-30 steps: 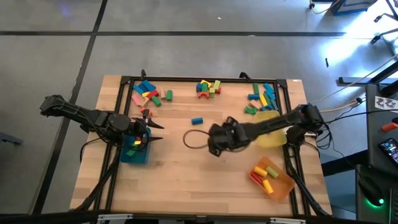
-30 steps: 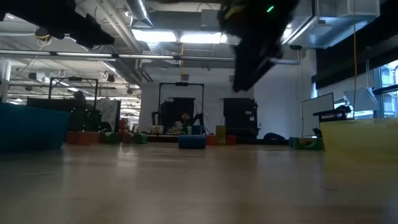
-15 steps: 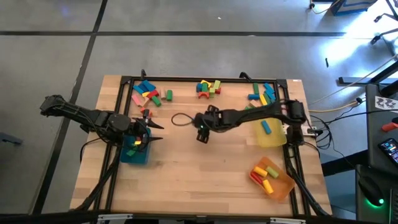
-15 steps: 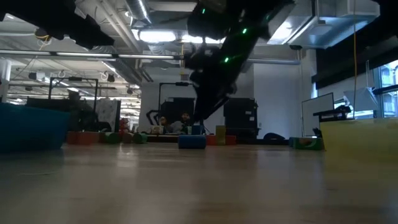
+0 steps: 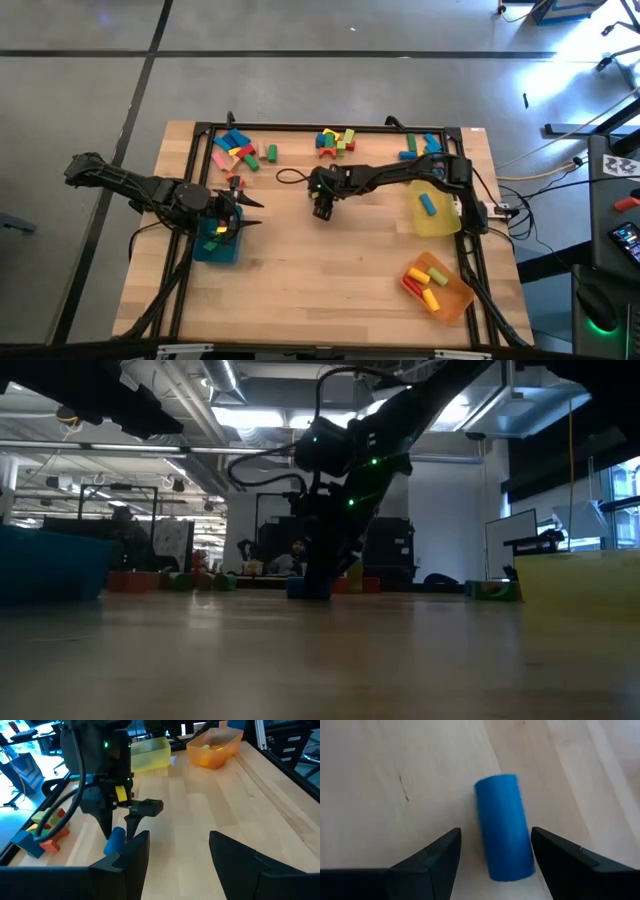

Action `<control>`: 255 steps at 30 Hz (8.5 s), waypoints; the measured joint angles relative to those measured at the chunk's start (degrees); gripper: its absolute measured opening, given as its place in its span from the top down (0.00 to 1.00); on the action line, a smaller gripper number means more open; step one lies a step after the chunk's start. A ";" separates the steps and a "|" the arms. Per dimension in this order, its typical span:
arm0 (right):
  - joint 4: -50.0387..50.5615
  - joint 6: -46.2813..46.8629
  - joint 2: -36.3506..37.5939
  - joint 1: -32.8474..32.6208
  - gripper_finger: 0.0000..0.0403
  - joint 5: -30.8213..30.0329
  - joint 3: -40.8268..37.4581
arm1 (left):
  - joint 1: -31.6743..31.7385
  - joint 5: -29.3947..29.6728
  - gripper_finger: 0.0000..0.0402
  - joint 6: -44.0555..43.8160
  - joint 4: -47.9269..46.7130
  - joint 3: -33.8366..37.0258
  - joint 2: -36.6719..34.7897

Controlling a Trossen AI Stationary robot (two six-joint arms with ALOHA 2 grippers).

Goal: Sort blocks by size
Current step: Put the blue cylindrical block into the orange bin, then put the green cylindrical block into the orange bin

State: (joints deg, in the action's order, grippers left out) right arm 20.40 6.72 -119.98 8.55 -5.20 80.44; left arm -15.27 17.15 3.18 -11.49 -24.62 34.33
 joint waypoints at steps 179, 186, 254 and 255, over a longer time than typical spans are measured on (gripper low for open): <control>54.59 89.29 35.51 -31.24 0.37 -30.13 -11.58 | 0.00 0.00 0.52 -7.38 -0.39 0.02 0.00; 51.91 79.14 35.51 -21.05 0.37 -30.68 -11.58 | -0.02 0.00 0.52 -7.56 -1.39 0.00 0.00; -40.06 -28.59 17.54 -11.03 0.14 -30.95 -3.48 | 39.33 13.96 0.52 -10.58 4.75 -13.19 38.43; -37.02 -29.82 17.54 -11.51 0.14 -33.65 -3.16 | 40.47 12.81 0.52 -11.58 4.71 -13.39 39.45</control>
State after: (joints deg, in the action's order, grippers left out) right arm -16.62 -23.10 -102.43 -2.96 -38.85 77.29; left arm 25.20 29.96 -8.40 -6.78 -38.01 73.77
